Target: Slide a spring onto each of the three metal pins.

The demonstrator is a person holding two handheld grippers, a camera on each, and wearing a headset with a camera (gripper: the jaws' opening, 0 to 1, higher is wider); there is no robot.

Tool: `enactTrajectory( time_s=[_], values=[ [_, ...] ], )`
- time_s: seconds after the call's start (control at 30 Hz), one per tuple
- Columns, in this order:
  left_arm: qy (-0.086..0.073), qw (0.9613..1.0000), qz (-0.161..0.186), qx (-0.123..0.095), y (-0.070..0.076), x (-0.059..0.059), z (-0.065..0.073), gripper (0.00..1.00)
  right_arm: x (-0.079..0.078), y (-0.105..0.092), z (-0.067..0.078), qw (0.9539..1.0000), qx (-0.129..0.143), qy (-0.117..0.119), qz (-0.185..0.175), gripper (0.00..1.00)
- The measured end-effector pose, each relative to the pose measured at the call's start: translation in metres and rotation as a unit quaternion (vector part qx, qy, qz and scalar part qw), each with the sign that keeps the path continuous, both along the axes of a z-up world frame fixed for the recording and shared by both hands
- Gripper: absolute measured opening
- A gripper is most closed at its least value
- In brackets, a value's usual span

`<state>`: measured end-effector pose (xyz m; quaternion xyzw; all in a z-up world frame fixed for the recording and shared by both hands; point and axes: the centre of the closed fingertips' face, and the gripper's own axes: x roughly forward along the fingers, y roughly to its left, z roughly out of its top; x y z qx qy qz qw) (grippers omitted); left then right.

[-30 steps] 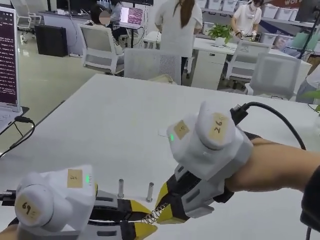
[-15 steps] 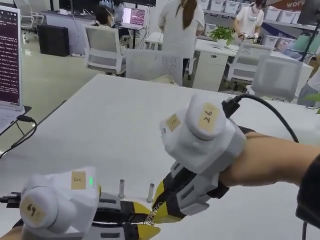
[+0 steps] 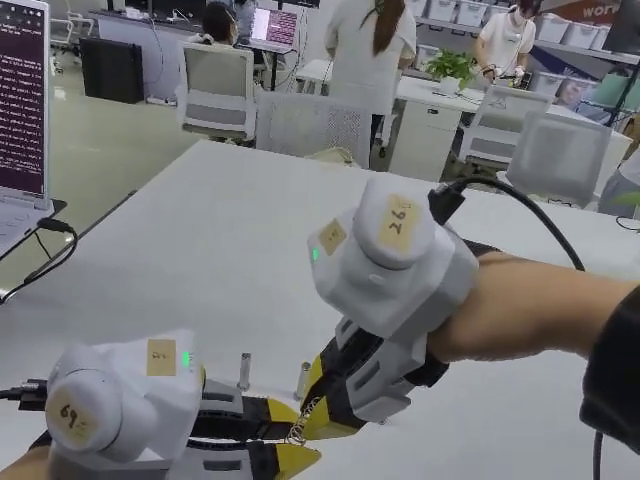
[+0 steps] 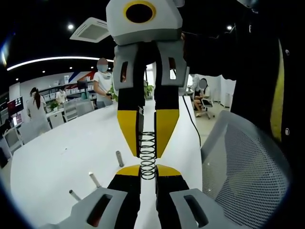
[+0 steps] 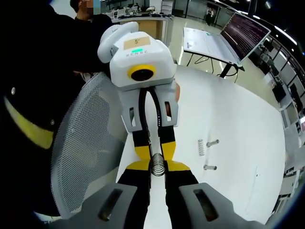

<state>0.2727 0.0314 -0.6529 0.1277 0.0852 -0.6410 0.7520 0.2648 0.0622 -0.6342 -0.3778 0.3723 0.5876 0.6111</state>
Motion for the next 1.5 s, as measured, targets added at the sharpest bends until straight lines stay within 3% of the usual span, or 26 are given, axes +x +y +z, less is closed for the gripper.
enactTrajectory(
  time_s=[0.67, 0.93, 1.5],
  values=[
    [0.007, 0.9999, 0.003, -0.009, 0.001, 0.002, -0.002, 0.03, 0.002, 0.008, -0.001, 0.9999, -0.010, 0.003, 0.006, 0.07],
    [0.009, 0.9999, 0.006, -0.004, 0.002, 0.004, -0.005, 0.04, 0.004, 0.009, -0.004, 0.9998, -0.016, 0.003, 0.010, 0.07],
    [0.031, 0.9994, 0.015, -0.010, 0.002, 0.008, -0.008, 0.11, 0.010, 0.006, -0.010, 0.9997, -0.020, 0.009, 0.009, 0.07]
  ],
)
